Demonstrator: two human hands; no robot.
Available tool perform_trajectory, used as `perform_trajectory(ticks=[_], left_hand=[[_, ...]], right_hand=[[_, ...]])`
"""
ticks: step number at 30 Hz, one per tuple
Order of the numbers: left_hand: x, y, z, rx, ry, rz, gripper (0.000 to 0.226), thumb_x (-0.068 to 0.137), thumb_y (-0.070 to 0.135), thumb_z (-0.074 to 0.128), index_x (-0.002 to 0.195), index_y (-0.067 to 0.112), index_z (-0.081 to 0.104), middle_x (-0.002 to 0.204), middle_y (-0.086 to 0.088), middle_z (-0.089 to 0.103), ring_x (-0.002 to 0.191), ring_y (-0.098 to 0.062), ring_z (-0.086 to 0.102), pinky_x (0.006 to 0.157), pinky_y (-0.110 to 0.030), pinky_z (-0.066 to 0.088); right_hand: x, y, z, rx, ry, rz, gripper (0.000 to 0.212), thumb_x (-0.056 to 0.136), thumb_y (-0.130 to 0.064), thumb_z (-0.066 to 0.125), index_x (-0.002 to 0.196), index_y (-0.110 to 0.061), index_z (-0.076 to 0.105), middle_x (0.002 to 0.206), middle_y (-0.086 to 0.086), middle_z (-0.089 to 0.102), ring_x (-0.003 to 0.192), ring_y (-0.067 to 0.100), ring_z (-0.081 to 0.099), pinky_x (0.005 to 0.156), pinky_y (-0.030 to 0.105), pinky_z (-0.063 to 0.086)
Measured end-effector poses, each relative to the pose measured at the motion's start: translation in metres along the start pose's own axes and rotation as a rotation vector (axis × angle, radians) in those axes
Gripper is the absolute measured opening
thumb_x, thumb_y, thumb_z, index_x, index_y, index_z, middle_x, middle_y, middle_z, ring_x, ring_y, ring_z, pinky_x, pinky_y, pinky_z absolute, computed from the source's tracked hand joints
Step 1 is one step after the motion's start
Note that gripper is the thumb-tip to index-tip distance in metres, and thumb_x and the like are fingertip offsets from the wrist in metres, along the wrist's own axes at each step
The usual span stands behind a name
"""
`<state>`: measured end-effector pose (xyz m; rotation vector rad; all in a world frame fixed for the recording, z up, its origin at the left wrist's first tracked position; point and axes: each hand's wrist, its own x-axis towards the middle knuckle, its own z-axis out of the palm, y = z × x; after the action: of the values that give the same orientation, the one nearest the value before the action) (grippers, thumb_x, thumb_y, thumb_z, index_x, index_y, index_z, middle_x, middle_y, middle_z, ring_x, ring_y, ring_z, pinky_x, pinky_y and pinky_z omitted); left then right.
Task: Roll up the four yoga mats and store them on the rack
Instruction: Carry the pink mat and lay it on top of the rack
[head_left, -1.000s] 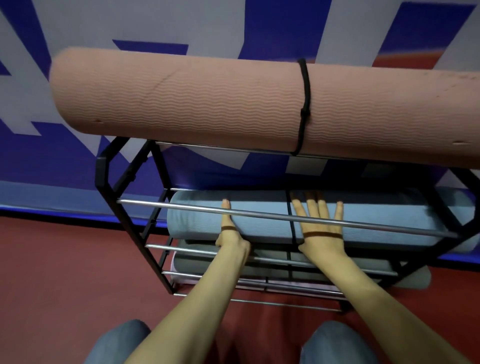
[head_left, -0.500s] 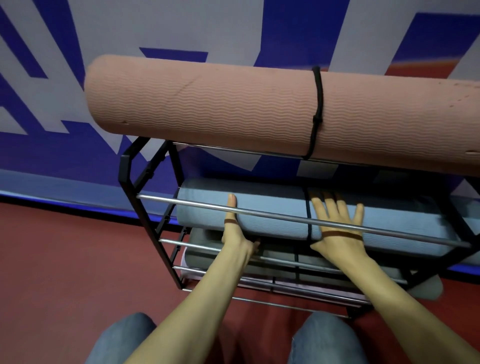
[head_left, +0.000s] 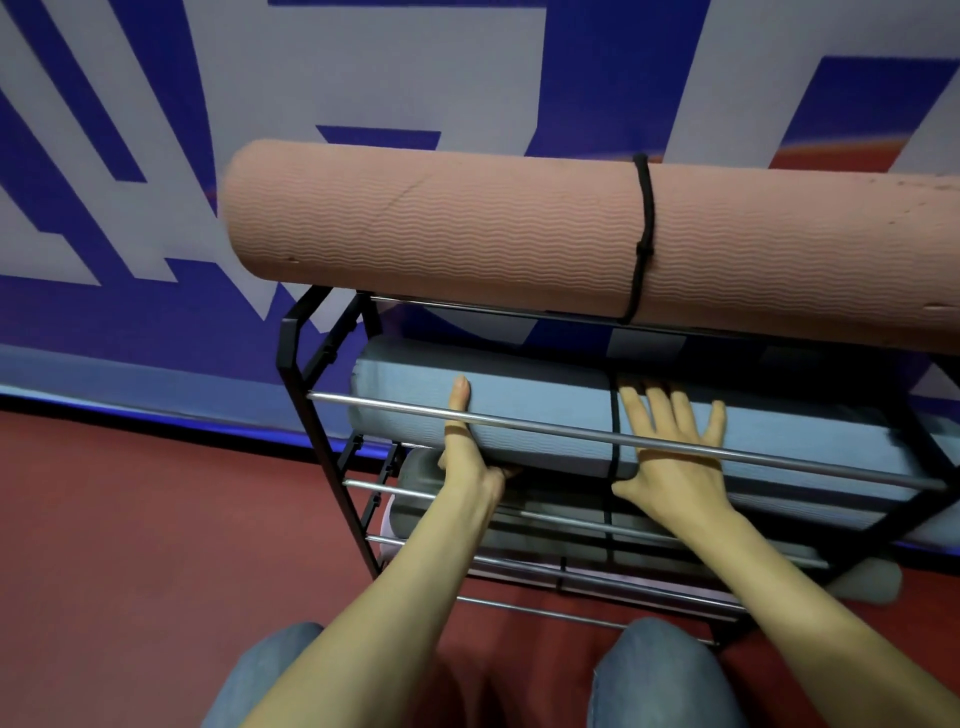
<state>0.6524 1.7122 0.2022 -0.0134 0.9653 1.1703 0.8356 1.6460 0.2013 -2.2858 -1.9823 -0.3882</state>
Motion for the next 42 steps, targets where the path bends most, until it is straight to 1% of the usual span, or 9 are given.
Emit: perform_trajectory(ticks=[7,11,16,20,23,28,32,38,42], left_hand=[[-0.006,0.01,-0.003,-0.008,-0.026,0.027,0.132,0.014,0.047,0.093,0.131,0.014,0.042,0.118,-0.017,0.061,0.102,-0.04,0.061,0.076,-0.068,0.05],[-0.009,0.024,-0.008,-0.009,-0.034,0.041,0.114,0.033,0.046,0.09,0.131,0.013,0.042,0.12,-0.018,0.059,0.104,-0.04,0.059,0.078,-0.068,0.049],[-0.005,0.026,-0.011,-0.02,-0.051,0.024,0.107,0.043,0.045,0.089,0.133,0.014,0.04,0.121,-0.018,0.057,0.106,-0.039,0.058,0.079,-0.069,0.048],[-0.001,0.021,-0.02,-0.024,-0.045,-0.001,0.097,0.055,0.044,0.086,0.134,0.014,0.039,0.122,-0.018,0.056,0.109,-0.04,0.055,0.084,-0.068,0.047],[0.003,0.024,-0.018,-0.026,-0.057,0.008,0.096,0.054,0.043,0.086,0.133,0.013,0.04,0.122,-0.018,0.056,0.109,-0.04,0.056,0.083,-0.068,0.048],[0.007,0.027,-0.021,-0.022,-0.076,-0.014,0.08,0.065,0.043,0.083,0.128,0.013,0.044,0.119,-0.018,0.058,0.108,-0.04,0.056,0.086,-0.067,0.047],[0.013,0.036,-0.023,-0.02,-0.08,0.004,0.075,0.065,0.049,0.08,0.123,0.014,0.048,0.117,-0.016,0.06,0.107,-0.037,0.057,0.092,-0.063,0.046],[0.019,0.042,-0.043,-0.09,-0.172,0.012,0.072,0.071,0.053,0.073,0.127,0.015,0.052,0.13,-0.015,0.056,0.114,-0.033,0.056,0.096,-0.055,0.046],[0.016,0.035,-0.034,-0.095,-0.266,-0.033,0.079,0.068,0.053,0.073,0.131,0.013,0.046,0.127,-0.022,0.054,0.119,-0.044,0.051,0.095,-0.068,0.039]], right_hand=[[0.0,-0.011,-0.016,0.014,-0.05,-0.02,0.112,0.062,-0.044,0.083,0.151,-0.017,0.02,0.151,0.013,0.029,0.139,0.035,0.024,0.11,0.063,0.001],[0.003,-0.025,-0.022,0.028,-0.091,-0.027,0.107,0.075,-0.048,0.071,0.152,-0.021,0.0,0.156,0.007,0.012,0.144,0.03,0.009,0.111,0.059,-0.006],[0.004,-0.028,-0.021,0.029,-0.083,-0.011,0.108,0.071,-0.045,0.076,0.152,-0.019,0.008,0.155,0.009,0.018,0.143,0.032,0.015,0.111,0.06,-0.005],[0.002,-0.029,-0.005,-0.032,-0.042,-0.03,0.12,0.031,-0.042,0.093,0.138,-0.011,0.047,0.131,0.018,0.054,0.121,0.041,0.05,0.103,0.069,0.021],[0.003,-0.027,-0.004,-0.033,0.027,-0.036,0.121,0.019,-0.042,0.094,0.129,-0.008,0.056,0.12,0.019,0.06,0.11,0.042,0.057,0.1,0.069,0.025],[0.003,-0.032,-0.008,-0.009,-0.019,-0.007,0.115,0.04,-0.039,0.092,0.141,-0.012,0.043,0.136,0.017,0.05,0.126,0.04,0.045,0.105,0.069,0.016],[0.008,-0.04,-0.019,0.019,-0.087,-0.048,0.106,0.073,-0.046,0.073,0.152,-0.02,0.008,0.153,0.008,0.018,0.141,0.031,0.016,0.111,0.061,-0.002],[0.029,-0.052,-0.026,0.096,-0.183,-0.096,0.103,0.071,-0.048,0.074,0.148,-0.022,0.011,0.146,0.005,0.027,0.134,0.029,0.024,0.111,0.059,0.007],[0.028,-0.053,-0.023,0.055,-0.187,-0.1,0.107,0.074,-0.049,0.071,0.15,-0.021,0.002,0.152,0.005,0.018,0.14,0.027,0.016,0.11,0.062,0.003]])
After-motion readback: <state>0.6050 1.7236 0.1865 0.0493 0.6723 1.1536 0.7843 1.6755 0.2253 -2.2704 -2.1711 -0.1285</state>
